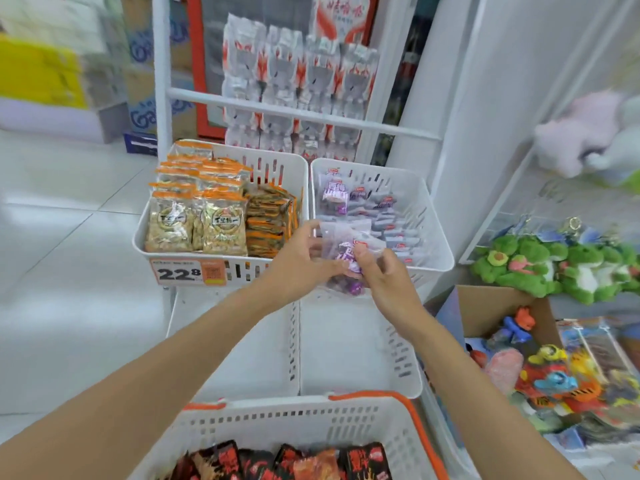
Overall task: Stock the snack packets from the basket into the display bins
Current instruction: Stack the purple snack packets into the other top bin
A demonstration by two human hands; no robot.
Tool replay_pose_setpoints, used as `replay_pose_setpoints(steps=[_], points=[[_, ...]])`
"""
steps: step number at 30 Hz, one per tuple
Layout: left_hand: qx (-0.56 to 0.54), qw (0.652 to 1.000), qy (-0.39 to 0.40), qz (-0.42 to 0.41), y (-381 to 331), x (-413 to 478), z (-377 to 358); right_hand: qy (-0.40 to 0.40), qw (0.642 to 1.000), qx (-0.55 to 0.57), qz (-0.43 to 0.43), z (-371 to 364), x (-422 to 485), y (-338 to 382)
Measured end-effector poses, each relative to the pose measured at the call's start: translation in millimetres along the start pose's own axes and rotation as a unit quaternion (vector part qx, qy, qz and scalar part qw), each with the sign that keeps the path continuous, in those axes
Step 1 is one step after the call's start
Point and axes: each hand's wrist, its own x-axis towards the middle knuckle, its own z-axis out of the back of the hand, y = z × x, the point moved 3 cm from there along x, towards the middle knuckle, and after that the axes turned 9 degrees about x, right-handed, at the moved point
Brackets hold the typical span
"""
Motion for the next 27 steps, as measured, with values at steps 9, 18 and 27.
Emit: replay_pose_setpoints(steps=[9, 18, 27], points=[[0.333, 0.939, -0.083, -0.013, 10, 138, 17, -0.027, 0.997, -0.075, -0.021, -12, 144, -47], [0.335, 0.930, -0.119, -0.092, 42, 126, 20, 0.030, 0.996, -0.086, 0.011, -14, 152, -55], [0.371, 0.915, -0.133, -0.088, 37, 123, 18, 0.042, 0.999, -0.003, -0.034, -5, 147, -58]])
